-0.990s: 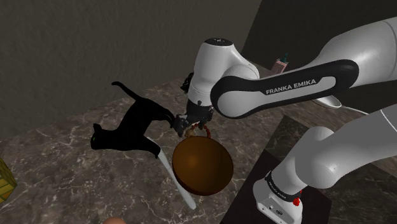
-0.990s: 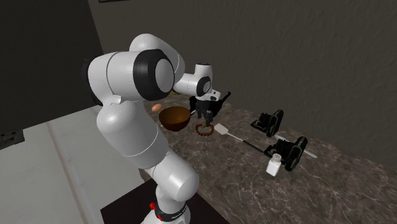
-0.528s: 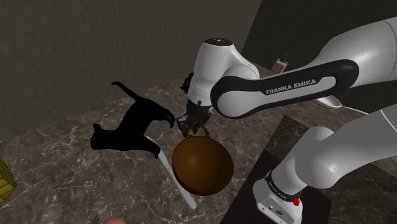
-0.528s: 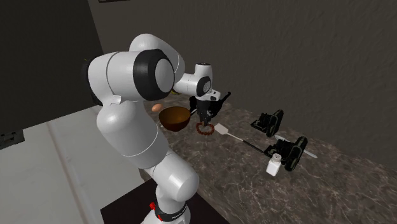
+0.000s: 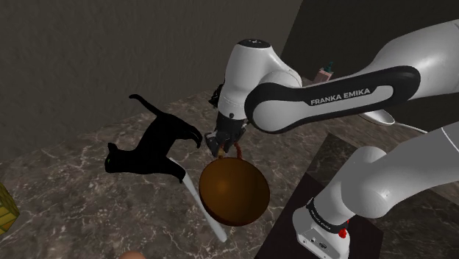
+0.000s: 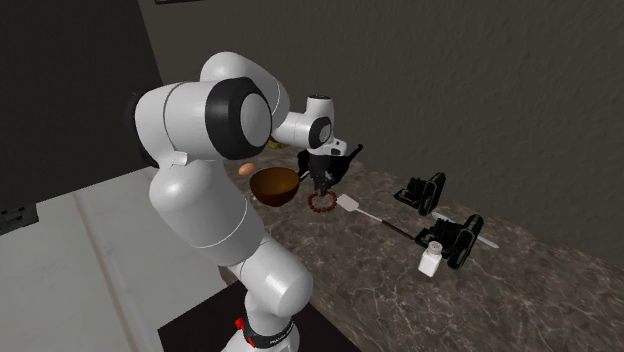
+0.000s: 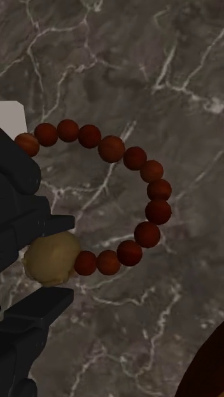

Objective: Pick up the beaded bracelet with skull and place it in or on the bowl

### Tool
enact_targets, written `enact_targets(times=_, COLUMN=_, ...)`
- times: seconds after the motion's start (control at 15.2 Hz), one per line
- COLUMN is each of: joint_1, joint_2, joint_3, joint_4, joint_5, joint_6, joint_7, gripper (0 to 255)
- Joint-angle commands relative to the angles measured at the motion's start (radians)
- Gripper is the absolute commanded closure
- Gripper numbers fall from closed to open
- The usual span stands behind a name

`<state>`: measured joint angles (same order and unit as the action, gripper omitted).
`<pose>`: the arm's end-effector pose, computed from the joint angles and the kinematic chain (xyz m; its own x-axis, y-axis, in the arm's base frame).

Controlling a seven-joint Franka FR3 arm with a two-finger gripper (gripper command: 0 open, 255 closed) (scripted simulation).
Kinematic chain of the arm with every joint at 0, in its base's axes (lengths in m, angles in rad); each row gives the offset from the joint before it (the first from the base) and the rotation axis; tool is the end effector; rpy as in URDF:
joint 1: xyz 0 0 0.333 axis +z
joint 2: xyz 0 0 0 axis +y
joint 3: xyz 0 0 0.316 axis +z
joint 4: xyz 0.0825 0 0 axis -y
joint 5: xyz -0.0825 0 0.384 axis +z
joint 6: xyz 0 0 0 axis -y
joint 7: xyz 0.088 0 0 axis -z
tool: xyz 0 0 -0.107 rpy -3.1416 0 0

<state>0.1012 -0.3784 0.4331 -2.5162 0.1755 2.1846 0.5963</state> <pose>0.3621 0.2211 0.4028 0.9821 -0.1867 0.0247 -0.1866 -0.9824 -0.0044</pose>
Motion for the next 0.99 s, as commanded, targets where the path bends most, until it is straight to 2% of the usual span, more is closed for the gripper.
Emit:
enact_targets(times=0.0, joint_1=0.001, joint_2=-0.014, joint_3=-0.005, joint_4=0.018, joint_5=0.001, joint_6=-0.032, joint_7=-0.001, gripper=255)
enact_targets(times=0.92, joint_1=0.001, joint_2=-0.080, joint_3=-0.039, joint_4=0.157, joint_5=-0.004, joint_6=-0.236, joint_7=-0.010, gripper=255)
